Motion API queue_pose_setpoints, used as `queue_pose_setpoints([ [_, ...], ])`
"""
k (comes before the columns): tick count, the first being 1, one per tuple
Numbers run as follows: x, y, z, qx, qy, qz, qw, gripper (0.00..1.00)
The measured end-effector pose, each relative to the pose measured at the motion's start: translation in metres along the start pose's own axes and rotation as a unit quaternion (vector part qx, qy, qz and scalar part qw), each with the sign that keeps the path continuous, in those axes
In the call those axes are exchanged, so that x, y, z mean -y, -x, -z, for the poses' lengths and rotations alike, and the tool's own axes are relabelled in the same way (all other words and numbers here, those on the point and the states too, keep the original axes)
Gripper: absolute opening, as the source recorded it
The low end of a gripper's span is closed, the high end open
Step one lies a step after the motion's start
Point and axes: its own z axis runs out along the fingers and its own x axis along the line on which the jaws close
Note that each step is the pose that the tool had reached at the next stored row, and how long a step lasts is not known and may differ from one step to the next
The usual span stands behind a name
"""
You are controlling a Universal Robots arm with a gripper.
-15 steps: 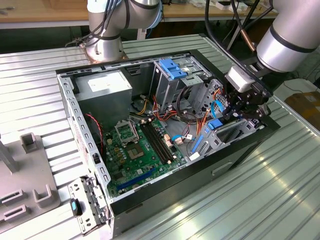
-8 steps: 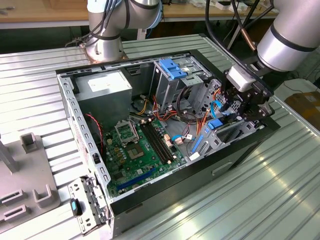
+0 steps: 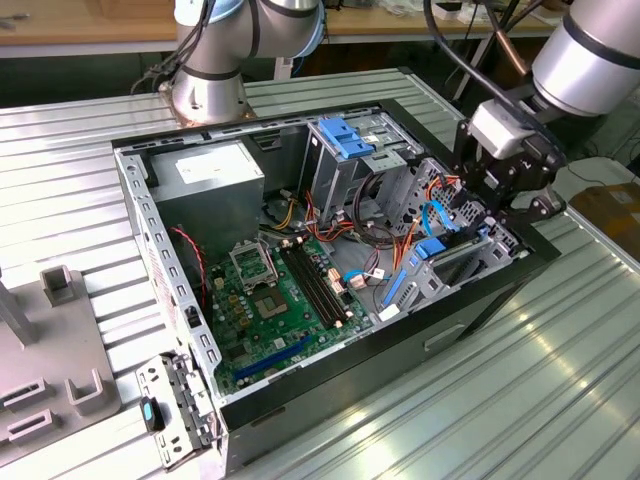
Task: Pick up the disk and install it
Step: 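Insert the first disk wire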
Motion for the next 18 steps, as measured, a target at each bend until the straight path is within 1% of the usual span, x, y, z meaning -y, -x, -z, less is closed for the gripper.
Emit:
queue_pose_setpoints([
  [2, 0.0005, 0.0006, 0.0050, 0.0000, -0.0001, 0.000, 1.0000, 0.42],
  [4, 0.0007, 0.0009, 0.0075, 0.0000, -0.0001, 0.000, 1.0000, 0.42],
  [6, 0.0010, 0.0013, 0.0113, 0.0000, -0.0002, 0.000, 1.0000, 0.42],
  [8, 0.0015, 0.0017, 0.0164, 0.0000, -0.0004, 0.000, 1.0000, 0.42],
  [9, 0.0016, 0.0019, 0.0178, 0.0000, -0.0005, 0.000, 1.0000, 0.42],
  [12, 0.0019, 0.0021, 0.0206, 0.0001, -0.0007, 0.000, 1.0000, 0.42],
  [15, 0.0019, 0.0023, 0.0209, -0.0001, -0.0007, 0.000, 1.0000, 0.42],
  [16, 0.0032, 0.0029, 0.0207, 0.0003, -0.0003, 0.004, 1.0000, 0.42],
  [18, 0.0042, 0.0030, 0.0206, 0.0020, 0.0012, 0.023, 0.9997, 0.42],
])
